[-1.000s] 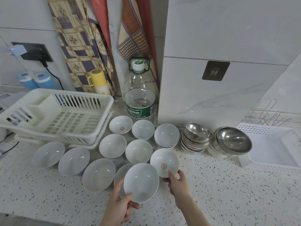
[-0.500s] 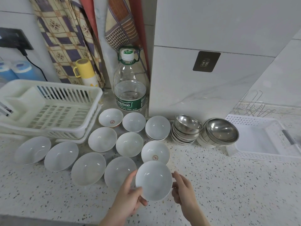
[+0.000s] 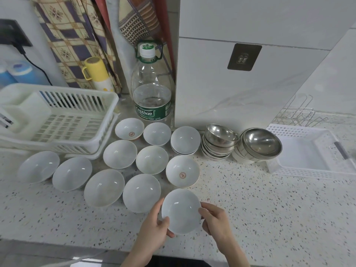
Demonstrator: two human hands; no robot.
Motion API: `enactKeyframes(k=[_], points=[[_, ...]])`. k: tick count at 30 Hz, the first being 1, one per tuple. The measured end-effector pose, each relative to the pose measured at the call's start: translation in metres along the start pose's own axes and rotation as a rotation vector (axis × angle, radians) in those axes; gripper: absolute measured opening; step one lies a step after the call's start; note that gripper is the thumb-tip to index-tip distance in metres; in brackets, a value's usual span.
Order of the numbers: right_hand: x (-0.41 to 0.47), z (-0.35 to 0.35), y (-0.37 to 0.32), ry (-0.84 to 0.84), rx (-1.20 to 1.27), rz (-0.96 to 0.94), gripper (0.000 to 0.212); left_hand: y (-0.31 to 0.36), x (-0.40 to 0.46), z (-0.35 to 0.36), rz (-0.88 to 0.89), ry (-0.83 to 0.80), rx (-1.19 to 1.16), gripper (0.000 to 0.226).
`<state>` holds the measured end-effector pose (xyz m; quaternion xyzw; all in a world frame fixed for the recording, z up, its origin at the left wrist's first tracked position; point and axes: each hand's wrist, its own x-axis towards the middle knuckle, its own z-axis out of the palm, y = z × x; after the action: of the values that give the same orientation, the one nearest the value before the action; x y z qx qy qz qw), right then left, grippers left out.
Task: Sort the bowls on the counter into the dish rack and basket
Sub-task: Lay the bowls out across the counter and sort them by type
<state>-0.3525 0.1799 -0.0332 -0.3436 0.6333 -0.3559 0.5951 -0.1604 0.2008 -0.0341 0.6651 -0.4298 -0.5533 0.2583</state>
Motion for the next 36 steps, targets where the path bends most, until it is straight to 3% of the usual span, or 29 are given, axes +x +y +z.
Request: enactKeyframes(k=[13,18,23,31,36], points=[[0.010,0.004,-0.003,-0.001,-0.129,0.010,0.031,-0.001,0.005,-0.001,0.121,-0.054,0.101,0.079],[0.011,0.002,-0.006,-0.003,-0.112,0.004,0.038,0.006,0.000,0.004,0.092,-0.072,0.293,0.099],[0.010,0.002,-0.011,-0.030,-0.107,-0.002,0.038,0.006,-0.003,0.004,0.104,-0.064,0.380,0.105],[0.012,0.006,-0.012,-0.078,-0.145,0.009,0.037,0.000,-0.006,-0.002,0.135,-0.140,0.358,0.119],[0.010,0.008,-0.015,-0.083,-0.125,0.027,0.041,0.001,-0.006,-0.005,0.167,-0.102,0.402,0.108]])
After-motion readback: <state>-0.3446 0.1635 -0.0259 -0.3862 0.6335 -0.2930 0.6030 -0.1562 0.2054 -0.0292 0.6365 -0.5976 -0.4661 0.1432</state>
